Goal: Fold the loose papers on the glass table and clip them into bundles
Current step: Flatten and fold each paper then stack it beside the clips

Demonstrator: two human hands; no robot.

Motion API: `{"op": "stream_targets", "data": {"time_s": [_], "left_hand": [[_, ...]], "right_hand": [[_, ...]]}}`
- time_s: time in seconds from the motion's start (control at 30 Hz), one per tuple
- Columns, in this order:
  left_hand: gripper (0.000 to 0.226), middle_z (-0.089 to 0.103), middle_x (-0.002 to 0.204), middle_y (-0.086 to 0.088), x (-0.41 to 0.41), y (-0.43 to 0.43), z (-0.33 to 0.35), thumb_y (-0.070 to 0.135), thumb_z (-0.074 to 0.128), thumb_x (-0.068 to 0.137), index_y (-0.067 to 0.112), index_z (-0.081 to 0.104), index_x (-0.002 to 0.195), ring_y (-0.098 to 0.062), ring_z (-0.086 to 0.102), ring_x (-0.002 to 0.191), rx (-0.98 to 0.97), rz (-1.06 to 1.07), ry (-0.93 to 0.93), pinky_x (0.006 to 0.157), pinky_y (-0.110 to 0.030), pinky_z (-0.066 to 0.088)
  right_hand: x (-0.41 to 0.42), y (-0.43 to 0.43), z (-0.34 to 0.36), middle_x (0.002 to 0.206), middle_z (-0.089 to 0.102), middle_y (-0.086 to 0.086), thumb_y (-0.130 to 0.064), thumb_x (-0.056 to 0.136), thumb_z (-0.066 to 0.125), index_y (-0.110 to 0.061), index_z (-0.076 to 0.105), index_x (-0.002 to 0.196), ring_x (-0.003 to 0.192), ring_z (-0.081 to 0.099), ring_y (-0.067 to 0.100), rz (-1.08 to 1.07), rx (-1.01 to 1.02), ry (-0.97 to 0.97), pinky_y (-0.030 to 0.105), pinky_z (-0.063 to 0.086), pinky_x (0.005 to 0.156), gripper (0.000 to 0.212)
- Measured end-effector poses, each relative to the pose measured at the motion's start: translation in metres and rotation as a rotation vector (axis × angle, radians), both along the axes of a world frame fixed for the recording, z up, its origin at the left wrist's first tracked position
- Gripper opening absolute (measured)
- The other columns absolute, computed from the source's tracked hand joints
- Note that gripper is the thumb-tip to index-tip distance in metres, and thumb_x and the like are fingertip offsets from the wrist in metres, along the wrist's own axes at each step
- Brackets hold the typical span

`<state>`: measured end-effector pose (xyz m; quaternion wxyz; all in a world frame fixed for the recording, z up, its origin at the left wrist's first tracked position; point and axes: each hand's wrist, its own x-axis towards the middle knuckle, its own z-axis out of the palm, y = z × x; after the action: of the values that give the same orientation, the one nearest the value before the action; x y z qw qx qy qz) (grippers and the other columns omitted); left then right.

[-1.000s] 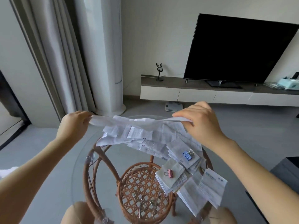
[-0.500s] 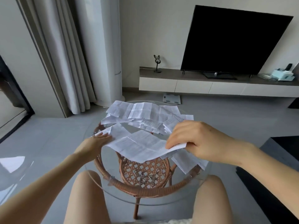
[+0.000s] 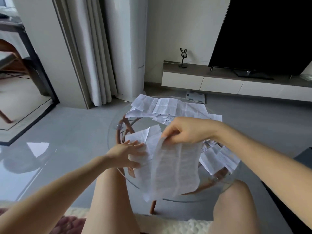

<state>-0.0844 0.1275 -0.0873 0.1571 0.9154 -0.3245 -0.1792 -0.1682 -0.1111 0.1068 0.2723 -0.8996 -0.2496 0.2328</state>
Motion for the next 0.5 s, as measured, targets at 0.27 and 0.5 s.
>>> {"op": "stream_targets", "data": {"time_s": [0.27,0.5], "left_hand": [[0.105,0.002,0.159,0.000,-0.003,0.000,0.009,0.097,0.033,0.046,0.045,0.043,0.137,-0.019,-0.015,0.144,0.092,-0.006,-0.310,0.109,-0.050,-0.025],[0.140,-0.006,0.158,0.003,0.014,0.006,0.005,0.102,0.004,0.035,0.026,0.014,0.152,-0.021,-0.013,0.145,0.180,0.024,-0.247,0.106,-0.050,-0.028]], "right_hand": [[0.100,0.043,-0.099,0.080,0.060,-0.004,-0.026,0.081,0.069,-0.015,0.063,0.082,0.079,0.056,0.016,-0.135,-0.375,-0.202,0.028,0.042,0.064,0.012],[0.131,0.058,-0.130,0.118,0.057,-0.002,-0.025,0.084,0.067,-0.015,0.070,0.093,0.115,0.043,0.015,-0.166,-0.270,-0.275,0.032,0.040,0.095,0.014]]}}
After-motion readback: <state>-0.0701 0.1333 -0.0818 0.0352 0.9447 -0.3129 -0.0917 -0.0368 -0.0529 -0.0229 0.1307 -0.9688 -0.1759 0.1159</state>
